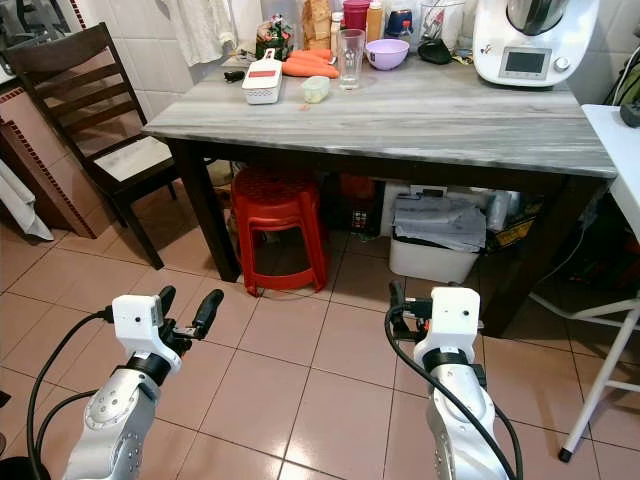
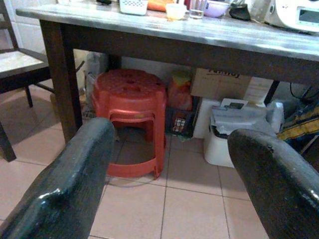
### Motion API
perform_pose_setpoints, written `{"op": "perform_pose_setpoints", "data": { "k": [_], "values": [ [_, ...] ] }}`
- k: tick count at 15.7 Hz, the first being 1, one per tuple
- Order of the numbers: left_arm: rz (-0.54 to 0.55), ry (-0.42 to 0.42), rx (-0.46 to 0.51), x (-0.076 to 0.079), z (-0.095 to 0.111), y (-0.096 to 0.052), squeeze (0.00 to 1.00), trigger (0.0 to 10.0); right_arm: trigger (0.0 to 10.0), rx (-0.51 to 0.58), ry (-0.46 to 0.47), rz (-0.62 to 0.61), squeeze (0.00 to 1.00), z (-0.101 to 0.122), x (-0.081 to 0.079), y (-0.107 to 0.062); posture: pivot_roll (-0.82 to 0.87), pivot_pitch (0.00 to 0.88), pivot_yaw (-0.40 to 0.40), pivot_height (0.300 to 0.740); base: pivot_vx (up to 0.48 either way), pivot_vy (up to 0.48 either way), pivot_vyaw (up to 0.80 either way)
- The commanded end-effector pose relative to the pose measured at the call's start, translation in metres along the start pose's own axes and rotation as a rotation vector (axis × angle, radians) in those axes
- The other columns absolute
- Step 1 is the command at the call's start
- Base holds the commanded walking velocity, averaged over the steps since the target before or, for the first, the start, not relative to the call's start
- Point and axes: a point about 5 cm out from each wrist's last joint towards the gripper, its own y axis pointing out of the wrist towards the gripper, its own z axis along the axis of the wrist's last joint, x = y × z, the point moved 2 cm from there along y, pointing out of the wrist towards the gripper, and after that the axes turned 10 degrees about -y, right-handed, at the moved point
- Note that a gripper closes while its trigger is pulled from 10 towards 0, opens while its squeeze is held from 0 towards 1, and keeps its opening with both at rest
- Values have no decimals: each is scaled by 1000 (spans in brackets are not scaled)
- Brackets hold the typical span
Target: Setting the table
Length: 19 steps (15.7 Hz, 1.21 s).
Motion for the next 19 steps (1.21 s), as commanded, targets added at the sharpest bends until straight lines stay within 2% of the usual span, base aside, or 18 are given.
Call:
{"op": "perform_pose_setpoints", "data": {
  "k": [1, 19],
  "values": [
    [2, 10, 6, -2, 4, 2, 0, 10000, 10000, 21, -6, 12, 0, 7, -2, 1, -52, 0, 68, 740, 0, 0, 0],
    [2, 10, 6, -2, 4, 2, 0, 10000, 10000, 21, -6, 12, 0, 7, -2, 1, -52, 0, 68, 740, 0, 0, 0]
  ]
}}
